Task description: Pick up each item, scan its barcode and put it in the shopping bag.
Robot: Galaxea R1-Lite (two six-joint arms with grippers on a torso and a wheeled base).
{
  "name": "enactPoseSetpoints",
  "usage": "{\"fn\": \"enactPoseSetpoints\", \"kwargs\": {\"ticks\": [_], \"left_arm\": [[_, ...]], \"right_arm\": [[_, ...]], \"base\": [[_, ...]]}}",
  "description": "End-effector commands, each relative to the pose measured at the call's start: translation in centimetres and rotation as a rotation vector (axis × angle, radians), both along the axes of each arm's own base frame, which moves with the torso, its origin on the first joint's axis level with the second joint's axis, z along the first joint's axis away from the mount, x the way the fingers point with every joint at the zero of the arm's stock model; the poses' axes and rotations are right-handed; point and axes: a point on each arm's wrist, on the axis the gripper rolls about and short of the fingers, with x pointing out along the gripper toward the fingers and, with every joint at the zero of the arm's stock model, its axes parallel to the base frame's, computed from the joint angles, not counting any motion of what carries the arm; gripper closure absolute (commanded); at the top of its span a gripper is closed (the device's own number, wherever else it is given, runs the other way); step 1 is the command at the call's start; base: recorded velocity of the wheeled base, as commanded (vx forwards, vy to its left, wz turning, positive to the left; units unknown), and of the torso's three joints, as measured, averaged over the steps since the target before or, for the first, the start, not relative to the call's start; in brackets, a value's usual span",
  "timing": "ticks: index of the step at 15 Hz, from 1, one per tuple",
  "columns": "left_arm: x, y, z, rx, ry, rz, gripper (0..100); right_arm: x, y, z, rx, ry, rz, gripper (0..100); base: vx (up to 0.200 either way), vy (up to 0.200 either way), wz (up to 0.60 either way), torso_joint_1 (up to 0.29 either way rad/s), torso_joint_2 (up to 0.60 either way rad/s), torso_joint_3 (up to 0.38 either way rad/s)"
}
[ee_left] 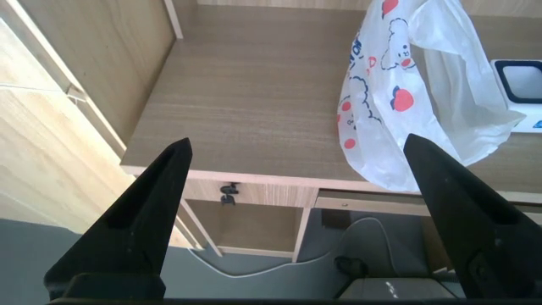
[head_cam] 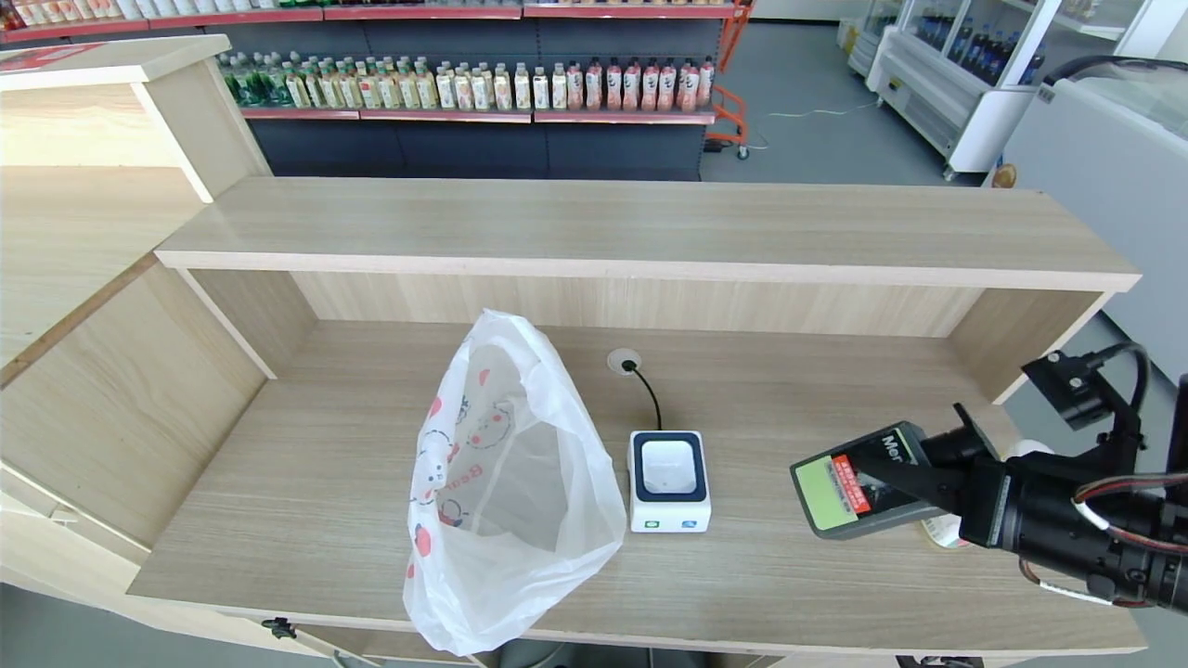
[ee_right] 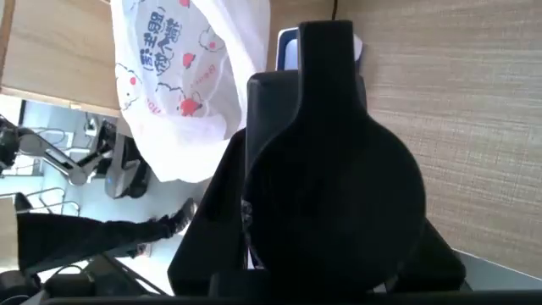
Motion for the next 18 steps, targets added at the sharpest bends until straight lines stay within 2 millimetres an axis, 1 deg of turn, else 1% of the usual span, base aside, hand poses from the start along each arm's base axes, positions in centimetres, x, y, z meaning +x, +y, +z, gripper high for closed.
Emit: {"fn": "enactPoseSetpoints", "kwargs": {"ticks": [1, 5, 9, 11, 13, 14, 15, 16, 17, 18], "left_arm": [[0.0, 0.0, 0.0, 0.001, 0.000, 0.000, 0], [0.0, 0.0, 0.0, 0.001, 0.000, 0.000, 0], [0.0, 0.0, 0.0, -0.002, 0.000, 0.000, 0], [0.0, 0.0, 0.0, 0.000, 0.000, 0.000, 0], [0.0, 0.0, 0.0, -0.002, 0.000, 0.000, 0], [0.0, 0.0, 0.0, 0.000, 0.000, 0.000, 0], [0.0, 0.0, 0.0, 0.000, 0.000, 0.000, 0], [0.0, 0.0, 0.0, 0.000, 0.000, 0.000, 0], [0.0, 0.0, 0.0, 0.000, 0.000, 0.000, 0], [0.0, 0.0, 0.0, 0.000, 0.000, 0.000, 0]], "right_arm": [[0.5, 0.2, -0.8, 0.000, 0.049, -0.001, 100], [0.7, 0.2, -0.9, -0.001, 0.051, -0.006, 100], [1.6, 0.4, -1.6, -0.012, 0.083, -0.010, 100], [3.6, 1.0, -1.7, -0.018, 0.085, -0.017, 100], [5.9, 1.8, -2.1, -0.038, 0.094, -0.039, 100], [6.3, 2.0, -2.2, -0.044, 0.096, -0.046, 100], [7.8, 2.6, -3.0, -0.082, 0.101, -0.056, 100], [8.7, 2.9, -3.7, -0.116, 0.107, -0.063, 100], [9.1, 3.0, -4.1, -0.129, 0.112, -0.067, 100], [10.1, 3.3, -5.1, -0.153, 0.130, -0.057, 100]], "base": [[0.000, 0.000, 0.00, 0.000, 0.00, 0.000], [0.000, 0.000, 0.00, 0.000, 0.00, 0.000], [0.000, 0.200, 0.00, -0.005, 0.00, 0.001], [0.000, 0.200, 0.00, 0.029, 0.01, -0.002], [0.000, 0.000, 0.00, 0.000, 0.00, 0.000], [0.000, 0.000, 0.00, 0.000, 0.00, 0.000], [0.000, 0.000, 0.00, 0.000, 0.00, 0.000], [0.000, 0.000, 0.00, 0.000, 0.00, 0.000], [0.000, 0.000, 0.00, 0.000, 0.00, 0.000], [0.000, 0.000, 0.00, 0.000, 0.00, 0.000]]}}
